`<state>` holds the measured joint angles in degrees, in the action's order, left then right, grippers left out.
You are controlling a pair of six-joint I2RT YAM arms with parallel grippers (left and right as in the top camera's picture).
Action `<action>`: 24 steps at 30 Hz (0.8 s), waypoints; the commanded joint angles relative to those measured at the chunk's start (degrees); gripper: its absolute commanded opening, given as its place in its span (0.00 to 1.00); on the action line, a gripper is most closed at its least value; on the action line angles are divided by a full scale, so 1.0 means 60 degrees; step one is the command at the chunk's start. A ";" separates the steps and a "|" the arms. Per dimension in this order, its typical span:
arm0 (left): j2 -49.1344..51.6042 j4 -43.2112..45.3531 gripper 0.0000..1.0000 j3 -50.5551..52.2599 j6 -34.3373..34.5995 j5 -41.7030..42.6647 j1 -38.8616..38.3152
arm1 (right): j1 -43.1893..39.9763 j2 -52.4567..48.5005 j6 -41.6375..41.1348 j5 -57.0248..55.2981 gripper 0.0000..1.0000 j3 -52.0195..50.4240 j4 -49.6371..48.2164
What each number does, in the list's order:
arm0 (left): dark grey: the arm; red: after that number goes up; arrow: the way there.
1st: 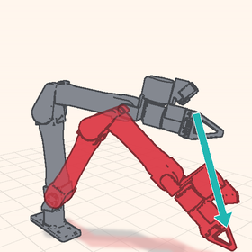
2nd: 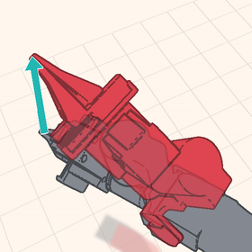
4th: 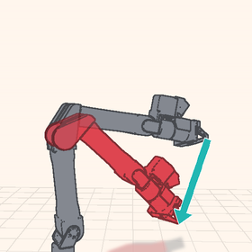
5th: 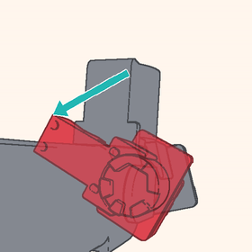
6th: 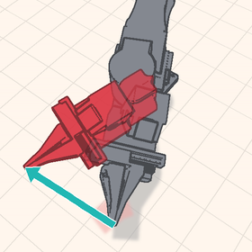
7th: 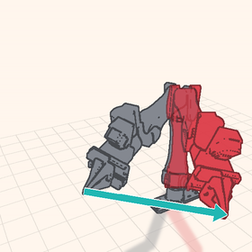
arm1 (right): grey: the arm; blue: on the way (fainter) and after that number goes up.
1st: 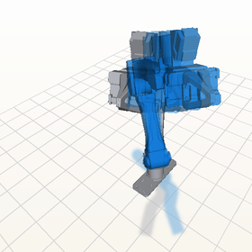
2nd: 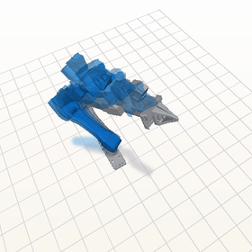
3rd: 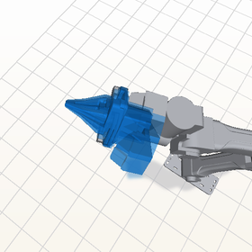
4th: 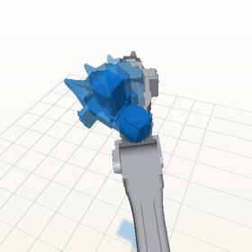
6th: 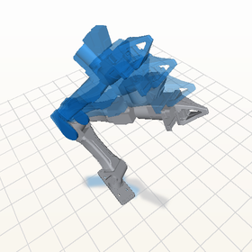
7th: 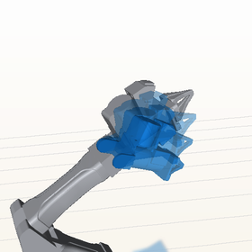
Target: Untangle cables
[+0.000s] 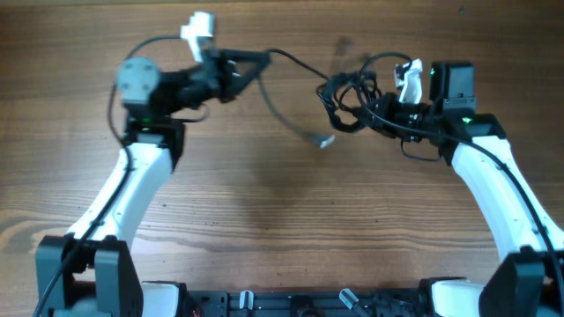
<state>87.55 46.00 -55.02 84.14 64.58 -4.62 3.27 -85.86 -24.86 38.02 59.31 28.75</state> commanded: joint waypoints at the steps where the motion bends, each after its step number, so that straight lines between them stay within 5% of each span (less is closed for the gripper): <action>1: -0.0415 0.0546 0.04 -0.0390 0.1541 -0.0087 0.0754 | -0.0310 -0.0095 0.0430 -0.1614 0.04 -0.0127 0.0142; 7: -0.0412 -0.0222 0.04 -0.0386 -0.0430 0.0131 0.0772 | -0.0310 -0.0091 0.1155 -0.1209 0.04 -0.0124 0.0146; 12: -0.0412 -0.4011 0.04 -0.0386 -0.4284 -0.0197 0.0678 | -0.0310 0.0007 0.2153 0.1708 0.04 -0.0113 -0.0328; 14: -0.0412 -0.6696 0.04 -0.0386 -0.5676 -0.1384 0.0412 | -0.0310 0.0208 0.2135 0.2743 0.04 -0.0113 -0.0557; 17: -0.0404 -0.8837 0.04 -0.0386 -0.6736 -0.3257 -0.0240 | -0.0310 0.0477 0.1676 0.3876 0.05 -0.0113 -0.0940; 18: -0.0404 -0.9763 0.04 -0.0386 -0.7114 -0.4830 -0.1053 | -0.0306 0.0718 0.0900 0.4360 0.04 -0.0113 -0.1417; 20: -0.0404 -1.0010 0.11 -0.0386 -0.7216 -0.5639 -0.1566 | -0.0310 0.0863 0.0448 0.4346 0.04 -0.0113 -0.1665; 24: -0.0401 -1.0426 0.66 -0.0386 -0.7242 -0.7672 -0.2805 | -0.0306 0.0976 -0.0069 0.3319 0.04 -0.0113 -0.1639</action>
<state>85.91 -15.33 -57.28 44.12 32.71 -17.21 1.56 -81.38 -21.87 58.48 58.50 18.76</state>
